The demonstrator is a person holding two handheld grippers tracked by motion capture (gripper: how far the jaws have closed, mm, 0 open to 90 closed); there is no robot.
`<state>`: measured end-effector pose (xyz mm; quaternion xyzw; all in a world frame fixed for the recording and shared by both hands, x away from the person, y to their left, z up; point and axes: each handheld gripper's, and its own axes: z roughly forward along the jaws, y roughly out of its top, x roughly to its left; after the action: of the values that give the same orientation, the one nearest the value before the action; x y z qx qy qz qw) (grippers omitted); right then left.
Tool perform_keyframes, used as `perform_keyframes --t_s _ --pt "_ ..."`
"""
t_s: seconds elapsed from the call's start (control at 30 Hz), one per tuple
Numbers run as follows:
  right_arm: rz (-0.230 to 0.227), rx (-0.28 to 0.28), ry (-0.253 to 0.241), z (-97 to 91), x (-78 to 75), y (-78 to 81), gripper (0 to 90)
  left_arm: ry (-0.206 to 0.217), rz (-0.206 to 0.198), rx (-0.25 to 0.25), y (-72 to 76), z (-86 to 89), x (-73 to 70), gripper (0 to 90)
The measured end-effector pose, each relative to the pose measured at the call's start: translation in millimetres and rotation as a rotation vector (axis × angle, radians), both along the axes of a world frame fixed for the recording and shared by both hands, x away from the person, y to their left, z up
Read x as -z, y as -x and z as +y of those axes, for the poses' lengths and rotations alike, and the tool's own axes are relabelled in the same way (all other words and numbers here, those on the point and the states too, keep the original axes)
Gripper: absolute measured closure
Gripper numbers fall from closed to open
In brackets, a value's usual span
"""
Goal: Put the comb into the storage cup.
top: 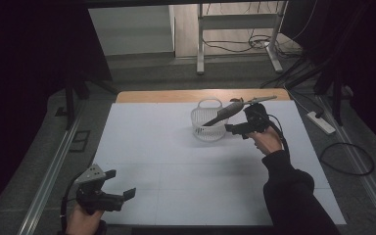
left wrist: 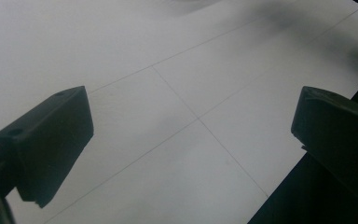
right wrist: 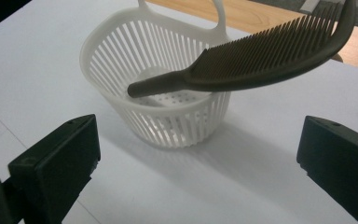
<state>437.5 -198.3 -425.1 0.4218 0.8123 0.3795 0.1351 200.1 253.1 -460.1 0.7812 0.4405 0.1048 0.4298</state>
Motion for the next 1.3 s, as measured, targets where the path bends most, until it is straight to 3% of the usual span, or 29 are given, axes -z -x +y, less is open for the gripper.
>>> perform_keyframes --t_s 0.53,0.73,1.3 --pt "-0.021 -0.015 -0.012 -5.6 -6.5 14.6 0.0 0.004 -0.014 -0.014 1.0 1.7 -0.7 0.0" --pt "-0.034 -0.028 0.026 -4.6 -6.9 21.1 0.0 0.0 -0.018 -0.023 1.5 2.2 -1.1 0.0" --pt "-0.037 -0.035 0.01 -4.2 -8.3 39.8 0.0 0.001 -0.01 -0.023 0.9 2.6 -0.5 0.0"
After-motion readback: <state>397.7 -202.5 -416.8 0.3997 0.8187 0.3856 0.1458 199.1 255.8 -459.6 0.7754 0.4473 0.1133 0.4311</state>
